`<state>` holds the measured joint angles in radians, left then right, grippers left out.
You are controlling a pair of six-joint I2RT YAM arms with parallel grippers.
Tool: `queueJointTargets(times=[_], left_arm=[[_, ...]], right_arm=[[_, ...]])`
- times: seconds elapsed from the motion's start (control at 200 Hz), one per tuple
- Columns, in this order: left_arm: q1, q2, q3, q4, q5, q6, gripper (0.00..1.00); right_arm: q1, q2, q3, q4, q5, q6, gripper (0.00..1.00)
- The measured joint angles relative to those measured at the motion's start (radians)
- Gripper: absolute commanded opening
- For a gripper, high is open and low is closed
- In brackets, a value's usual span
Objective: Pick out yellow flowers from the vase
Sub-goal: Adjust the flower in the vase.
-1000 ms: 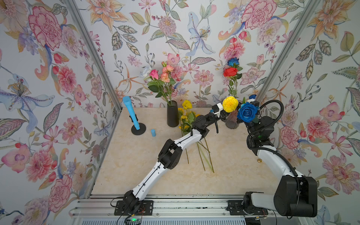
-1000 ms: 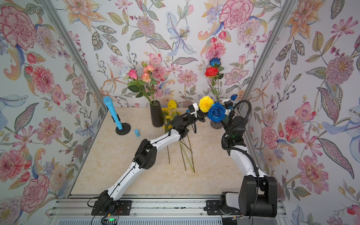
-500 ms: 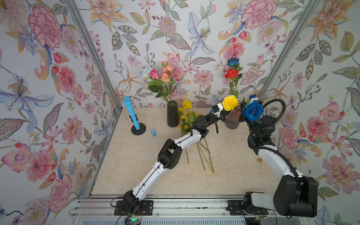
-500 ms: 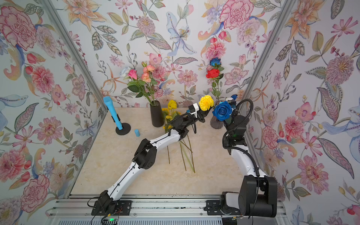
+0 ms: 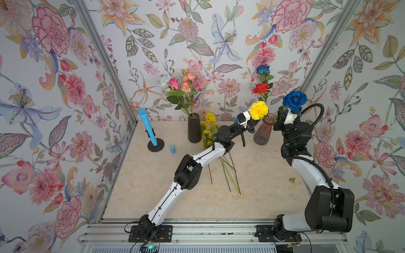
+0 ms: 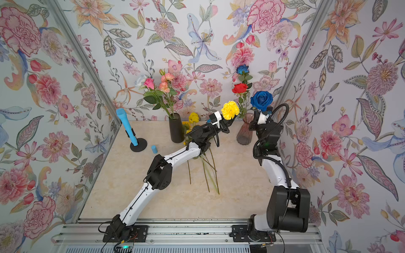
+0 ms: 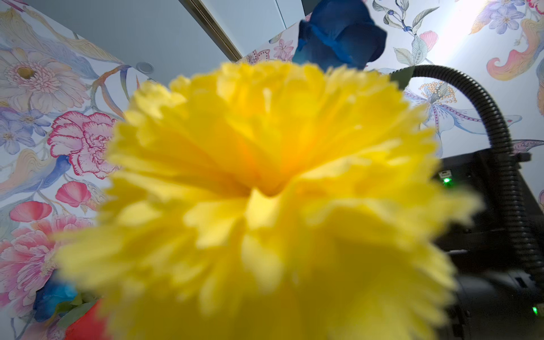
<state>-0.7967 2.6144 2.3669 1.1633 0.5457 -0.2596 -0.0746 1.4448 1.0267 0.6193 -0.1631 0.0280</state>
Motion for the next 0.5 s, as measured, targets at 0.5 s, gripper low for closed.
queueJointTargets(times=[0.5], left_arm=[[0.068, -0.084, -0.097, -0.087, 0.022, 0.081, 0.04]], right_arm=[[-0.024, 0.162, 0.138, -0.087, 0.046, 0.049, 0.12]])
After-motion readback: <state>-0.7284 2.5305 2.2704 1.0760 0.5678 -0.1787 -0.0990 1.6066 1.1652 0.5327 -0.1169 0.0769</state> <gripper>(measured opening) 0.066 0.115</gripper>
